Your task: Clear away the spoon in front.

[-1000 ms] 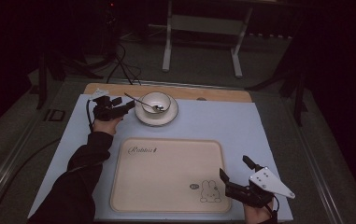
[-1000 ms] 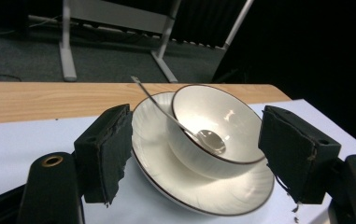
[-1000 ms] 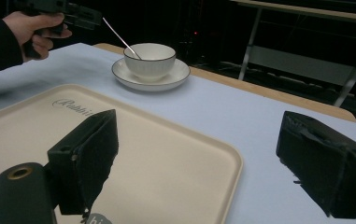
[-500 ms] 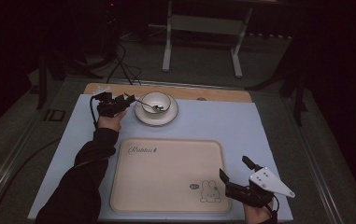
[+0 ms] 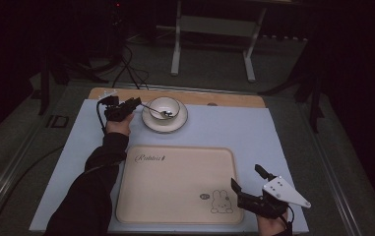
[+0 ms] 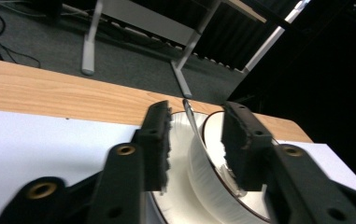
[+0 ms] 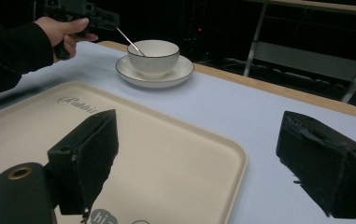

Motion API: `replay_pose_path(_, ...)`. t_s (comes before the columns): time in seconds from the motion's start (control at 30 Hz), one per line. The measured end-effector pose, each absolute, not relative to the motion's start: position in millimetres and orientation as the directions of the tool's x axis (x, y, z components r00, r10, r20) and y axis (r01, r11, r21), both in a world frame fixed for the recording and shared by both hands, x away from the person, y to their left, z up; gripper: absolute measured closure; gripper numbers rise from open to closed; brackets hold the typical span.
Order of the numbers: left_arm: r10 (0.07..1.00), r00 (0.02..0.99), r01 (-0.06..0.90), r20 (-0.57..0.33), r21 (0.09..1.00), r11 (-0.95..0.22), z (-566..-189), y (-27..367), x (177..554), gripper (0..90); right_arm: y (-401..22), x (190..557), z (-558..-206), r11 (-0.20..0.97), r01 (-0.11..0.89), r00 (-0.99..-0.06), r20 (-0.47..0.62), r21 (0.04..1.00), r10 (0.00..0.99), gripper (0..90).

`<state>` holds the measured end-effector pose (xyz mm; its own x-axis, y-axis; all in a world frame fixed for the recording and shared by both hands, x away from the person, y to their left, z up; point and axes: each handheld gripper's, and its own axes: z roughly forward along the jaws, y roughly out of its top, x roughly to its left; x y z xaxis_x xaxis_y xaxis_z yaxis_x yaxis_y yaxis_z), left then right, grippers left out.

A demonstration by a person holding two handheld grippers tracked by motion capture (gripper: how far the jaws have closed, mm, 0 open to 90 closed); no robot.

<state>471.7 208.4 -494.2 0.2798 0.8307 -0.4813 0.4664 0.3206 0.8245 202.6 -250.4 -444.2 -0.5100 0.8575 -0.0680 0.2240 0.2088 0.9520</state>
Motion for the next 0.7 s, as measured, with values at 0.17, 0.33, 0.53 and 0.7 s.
replay_pose_path(0.17,0.817,0.276,0.439,-0.507,0.822,0.362,-493.5,204.2,469.6,77.0,-250.6,202.2,-444.0,0.208,0.22,-0.509,-0.069,0.953,0.858,12.9)
replay_pose_path(0.33,0.812,0.281,0.428,-0.512,0.824,0.372,-491.5,202.2,467.8,85.3,-250.8,201.9,-443.7,0.207,0.22,-0.509,-0.069,0.953,0.858,12.9)
replay_pose_path(0.53,0.791,0.305,0.425,-0.53,0.819,0.385,-486.8,200.0,465.9,88.9,-250.8,202.0,-443.9,0.208,0.221,-0.51,-0.069,0.953,0.857,12.9)
replay_pose_path(0.7,0.795,0.325,0.424,-0.513,0.83,0.363,-481.9,195.4,465.1,89.4,-251.0,202.2,-443.9,0.207,0.222,-0.509,-0.068,0.953,0.858,12.9)
